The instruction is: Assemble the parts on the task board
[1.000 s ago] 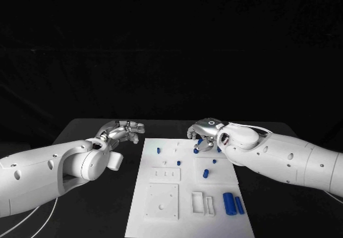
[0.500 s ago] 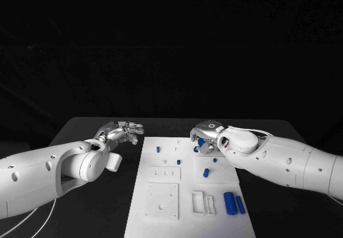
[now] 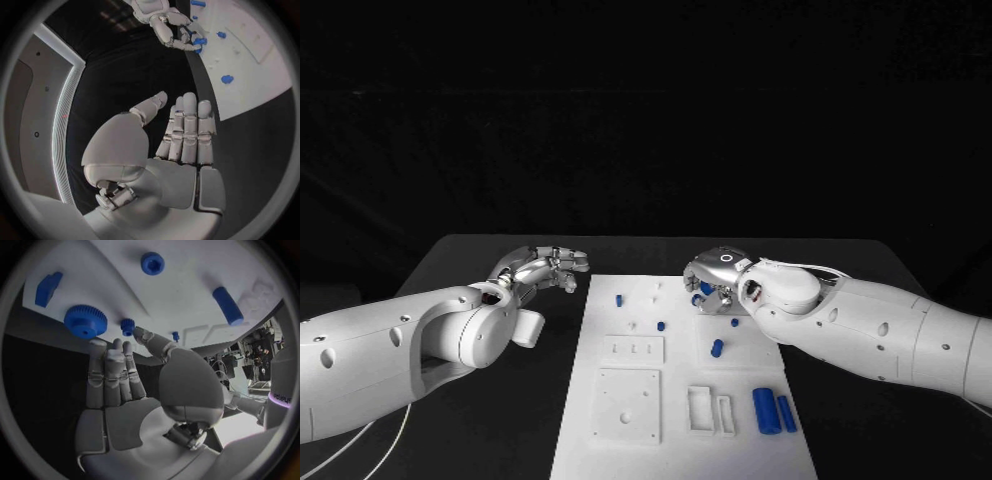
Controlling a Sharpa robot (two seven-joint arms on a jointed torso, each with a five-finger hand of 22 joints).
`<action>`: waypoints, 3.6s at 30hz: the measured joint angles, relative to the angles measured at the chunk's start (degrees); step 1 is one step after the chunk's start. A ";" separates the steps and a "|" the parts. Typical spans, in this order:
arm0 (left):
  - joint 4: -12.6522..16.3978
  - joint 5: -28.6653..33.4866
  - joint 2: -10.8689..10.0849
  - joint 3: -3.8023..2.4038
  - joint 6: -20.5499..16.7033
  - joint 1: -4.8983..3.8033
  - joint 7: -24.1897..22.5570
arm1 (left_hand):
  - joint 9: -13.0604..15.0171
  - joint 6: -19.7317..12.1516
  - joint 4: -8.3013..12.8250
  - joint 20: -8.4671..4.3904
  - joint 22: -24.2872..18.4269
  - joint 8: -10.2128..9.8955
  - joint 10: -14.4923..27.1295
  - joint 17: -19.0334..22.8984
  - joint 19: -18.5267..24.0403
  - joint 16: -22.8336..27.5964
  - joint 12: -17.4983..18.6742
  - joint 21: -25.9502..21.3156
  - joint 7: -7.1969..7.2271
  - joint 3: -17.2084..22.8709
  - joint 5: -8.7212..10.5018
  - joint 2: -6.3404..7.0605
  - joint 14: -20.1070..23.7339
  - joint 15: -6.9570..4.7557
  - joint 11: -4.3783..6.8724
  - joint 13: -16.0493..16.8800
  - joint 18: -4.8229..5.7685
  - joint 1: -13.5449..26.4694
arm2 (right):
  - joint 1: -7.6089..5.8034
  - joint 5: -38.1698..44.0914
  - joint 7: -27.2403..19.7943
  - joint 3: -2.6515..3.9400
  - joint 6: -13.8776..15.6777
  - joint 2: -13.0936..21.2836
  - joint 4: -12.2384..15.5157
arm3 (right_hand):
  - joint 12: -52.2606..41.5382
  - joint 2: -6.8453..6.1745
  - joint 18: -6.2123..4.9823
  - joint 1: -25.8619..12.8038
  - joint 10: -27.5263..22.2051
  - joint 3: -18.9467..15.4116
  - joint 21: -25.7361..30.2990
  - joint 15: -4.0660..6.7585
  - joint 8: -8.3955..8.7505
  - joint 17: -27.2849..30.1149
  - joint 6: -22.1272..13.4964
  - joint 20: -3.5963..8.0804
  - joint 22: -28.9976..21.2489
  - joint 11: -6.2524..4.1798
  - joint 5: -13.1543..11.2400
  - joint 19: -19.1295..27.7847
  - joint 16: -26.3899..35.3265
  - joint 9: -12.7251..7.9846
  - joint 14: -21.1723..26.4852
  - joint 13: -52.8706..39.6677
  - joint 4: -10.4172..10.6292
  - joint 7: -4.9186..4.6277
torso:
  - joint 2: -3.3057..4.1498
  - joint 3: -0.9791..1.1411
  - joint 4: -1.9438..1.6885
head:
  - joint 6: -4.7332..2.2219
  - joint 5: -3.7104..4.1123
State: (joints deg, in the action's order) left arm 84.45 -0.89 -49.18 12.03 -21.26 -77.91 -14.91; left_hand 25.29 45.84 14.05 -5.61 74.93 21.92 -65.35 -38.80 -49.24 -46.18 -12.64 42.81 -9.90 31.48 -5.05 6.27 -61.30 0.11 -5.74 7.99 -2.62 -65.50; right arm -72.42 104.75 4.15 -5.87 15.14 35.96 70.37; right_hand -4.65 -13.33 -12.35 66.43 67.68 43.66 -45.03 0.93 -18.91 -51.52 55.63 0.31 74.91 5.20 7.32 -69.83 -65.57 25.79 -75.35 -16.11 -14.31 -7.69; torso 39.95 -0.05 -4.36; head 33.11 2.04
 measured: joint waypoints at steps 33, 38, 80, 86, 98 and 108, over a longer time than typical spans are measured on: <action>-0.30 0.00 -0.02 0.00 0.21 0.00 0.33 | -0.05 0.00 -0.27 0.12 -0.02 -0.23 0.25 0.39 0.09 0.00 0.27 0.00 0.00 0.27 0.00 0.00 0.00 0.00 -0.08 -0.06 0.00 0.45 | 0.16 -0.55 -0.66 0.04 -1.06 0.16 -0.22 | 0.01 1.21 0.00 -0.14 1.57 4.04 0.00 0.42 0.01 0.66 0.54 -0.20 -0.01 -0.69 -1.38 -0.19 0.00 -0.46 0.00 1.22 1.67 0.14 | 0.69 -0.03 0.01 | 0.04 0.18; -0.32 0.00 -0.04 0.00 0.25 0.00 0.43 | -0.05 -0.21 -0.40 0.21 -0.02 -0.23 0.47 0.45 0.18 0.22 0.46 0.00 -0.20 0.14 0.00 0.00 0.00 0.00 -0.28 -0.06 -0.01 0.45 | 0.16 -0.74 -0.71 0.04 -1.08 0.18 -0.24 | 0.29 1.21 0.00 -0.14 1.57 4.54 0.00 0.42 0.10 0.73 0.52 -0.20 0.00 -0.69 -1.38 -0.19 0.00 -0.65 -0.01 1.49 1.94 0.12 | 0.74 -0.04 -0.04 | 0.01 0.19; -0.39 0.00 -0.21 0.00 0.73 0.00 0.93 | -0.16 -0.62 -0.67 0.53 0.01 -0.45 0.89 1.07 0.48 0.45 0.94 -0.23 -0.60 0.43 0.00 0.22 0.40 0.40 -0.65 -0.22 -0.01 0.67 | 0.20 -0.58 0.16 0.01 0.39 1.26 1.00 | 0.73 -0.10 0.01 -0.96 0.44 2.42 0.00 0.20 1.63 1.19 -2.30 -0.16 0.02 0.00 1.78 0.21 -0.44 -1.63 0.22 3.77 1.51 -1.46 | 1.03 -0.03 0.01 | -0.39 0.54; -0.38 0.00 -0.26 0.00 0.76 0.00 0.98 | -0.15 -0.62 -0.67 0.53 0.01 -0.45 0.89 1.07 0.48 0.45 0.94 -0.23 -0.60 0.43 0.00 0.22 0.40 0.40 -0.65 -0.21 -0.01 0.67 | 0.20 -0.15 0.18 0.02 0.40 1.27 1.23 | 0.73 -0.10 0.01 -0.96 1.17 2.82 0.23 0.29 1.33 1.28 -2.03 0.01 0.01 -0.08 0.67 -0.01 -0.44 -1.63 0.11 3.97 1.91 -1.19 | 1.05 -0.02 0.01 | -0.41 0.58; -0.39 0.00 -0.31 0.00 0.78 0.00 1.08 | -0.15 -0.63 -0.67 0.40 0.00 -0.45 0.96 1.12 0.64 0.45 0.94 -0.23 -0.60 0.43 0.00 0.22 0.40 0.40 -0.57 -0.21 -0.01 0.67 | 0.20 0.23 0.23 0.03 0.25 1.21 1.26 | 0.19 0.69 0.02 -0.17 3.12 5.38 0.23 0.71 0.16 1.48 -0.10 0.00 0.01 -1.39 -4.21 -0.19 -0.67 -1.60 0.31 4.10 4.46 -0.30 | 1.12 0.04 -0.03 | -0.53 0.65; -0.44 0.00 -0.32 0.00 0.78 0.00 1.17 | -0.15 -0.65 -0.67 0.49 -0.01 -0.45 0.96 1.17 0.73 0.45 0.94 -0.22 -0.58 0.43 0.00 0.22 0.40 0.40 -0.57 -0.26 -0.01 0.67 | 0.18 1.01 0.53 0.05 0.23 1.25 1.39 | -0.02 1.74 0.02 0.25 3.81 7.11 0.23 1.21 -0.44 1.32 0.63 -0.01 0.00 -1.93 -4.44 -0.19 -0.89 -1.30 0.21 4.14 5.36 0.04 | 1.15 0.06 -0.04 | -0.54 0.70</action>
State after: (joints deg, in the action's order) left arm 84.01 -0.89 -49.50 12.03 -20.48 -77.91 -13.73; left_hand 25.14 45.19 13.39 -5.12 74.92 21.48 -64.39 -37.63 -48.52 -45.73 -11.70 42.58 -10.49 31.92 -5.04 6.48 -60.90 0.51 -6.31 7.73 -2.63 -64.83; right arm -72.24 105.76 4.68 -5.82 15.37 37.21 71.76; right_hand -4.67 -11.59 -12.33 66.69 71.49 50.77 -44.80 2.14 -19.35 -50.20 56.27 0.30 74.91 3.27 2.88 -70.02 -66.47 24.50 -75.14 -11.96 -8.95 -7.65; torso 41.10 0.01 -4.40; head 32.57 2.75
